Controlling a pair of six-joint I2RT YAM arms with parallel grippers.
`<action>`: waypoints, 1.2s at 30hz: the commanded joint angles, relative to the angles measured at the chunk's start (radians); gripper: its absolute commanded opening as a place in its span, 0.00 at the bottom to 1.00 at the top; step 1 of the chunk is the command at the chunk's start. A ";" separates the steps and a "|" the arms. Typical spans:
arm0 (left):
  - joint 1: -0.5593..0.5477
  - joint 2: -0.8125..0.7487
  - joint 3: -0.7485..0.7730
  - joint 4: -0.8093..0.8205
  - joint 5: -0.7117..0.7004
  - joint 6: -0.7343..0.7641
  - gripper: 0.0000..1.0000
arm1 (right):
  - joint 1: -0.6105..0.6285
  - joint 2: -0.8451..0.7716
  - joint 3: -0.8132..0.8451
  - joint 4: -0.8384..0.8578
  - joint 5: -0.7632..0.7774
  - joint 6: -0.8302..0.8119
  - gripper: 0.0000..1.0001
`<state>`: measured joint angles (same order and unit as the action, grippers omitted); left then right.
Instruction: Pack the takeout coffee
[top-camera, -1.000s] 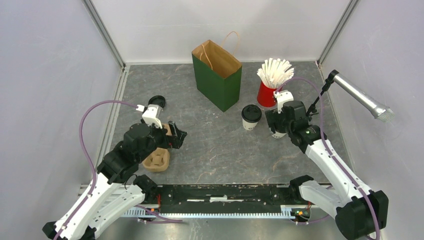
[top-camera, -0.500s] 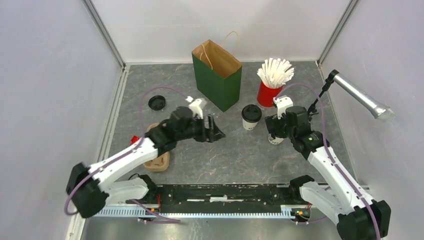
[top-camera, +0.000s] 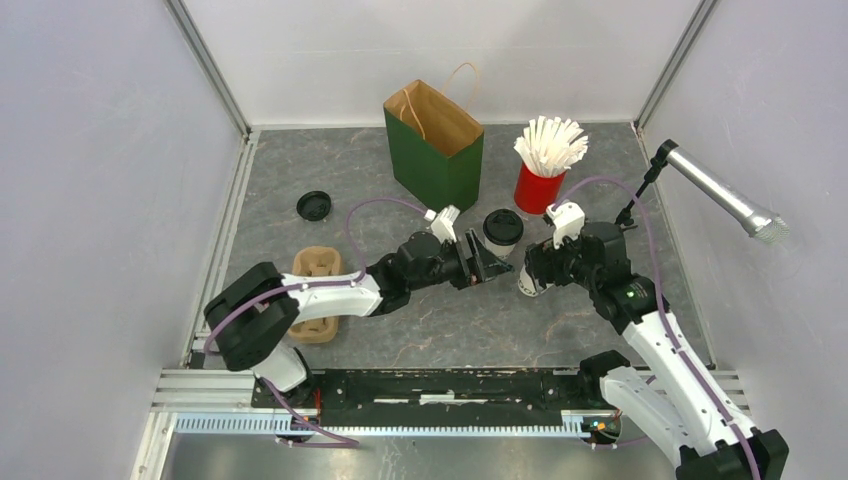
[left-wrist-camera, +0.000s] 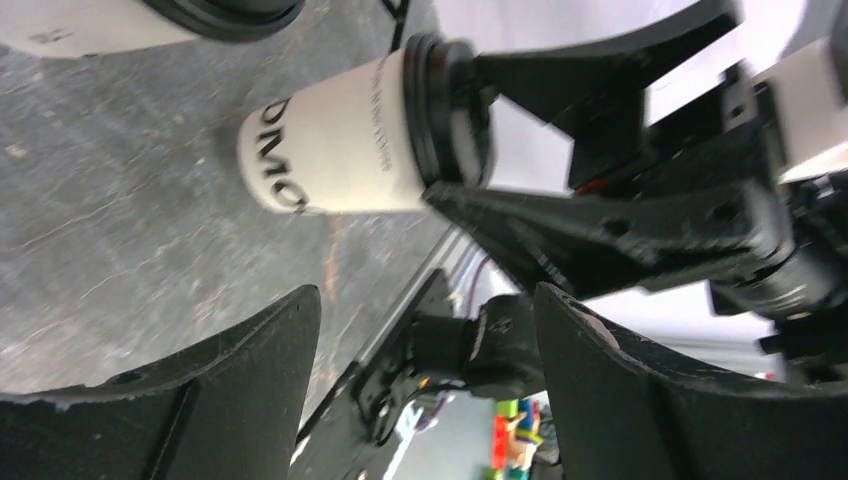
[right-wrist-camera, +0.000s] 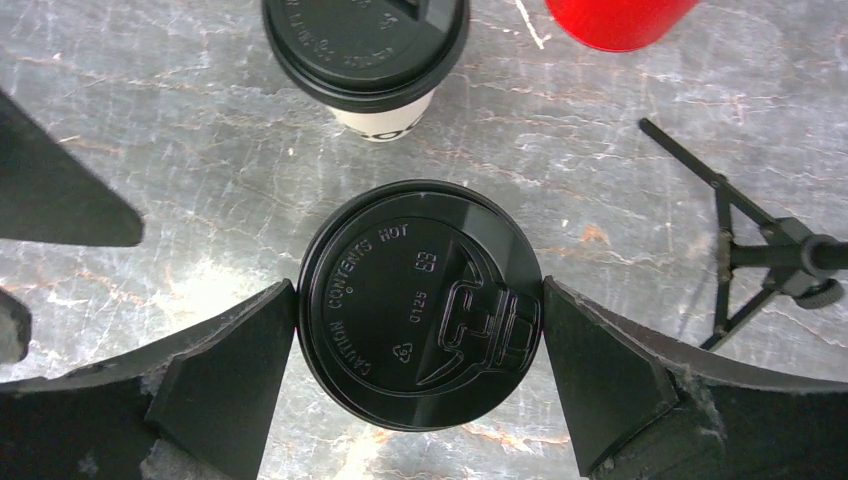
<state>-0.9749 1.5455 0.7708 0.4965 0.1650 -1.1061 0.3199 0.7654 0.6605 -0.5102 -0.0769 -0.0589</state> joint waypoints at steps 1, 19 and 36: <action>-0.005 0.053 0.007 0.276 -0.038 -0.166 0.84 | 0.003 -0.002 -0.014 0.041 -0.087 0.003 0.97; -0.005 0.168 0.052 0.205 -0.048 -0.167 0.83 | 0.069 -0.013 -0.056 0.076 -0.061 0.038 0.98; -0.045 0.324 0.034 0.364 -0.013 -0.243 0.77 | 0.097 0.006 -0.113 0.134 -0.052 0.039 0.98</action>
<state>-0.9947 1.8530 0.7929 0.8207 0.1345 -1.3277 0.4091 0.7750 0.5583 -0.4103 -0.1268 -0.0338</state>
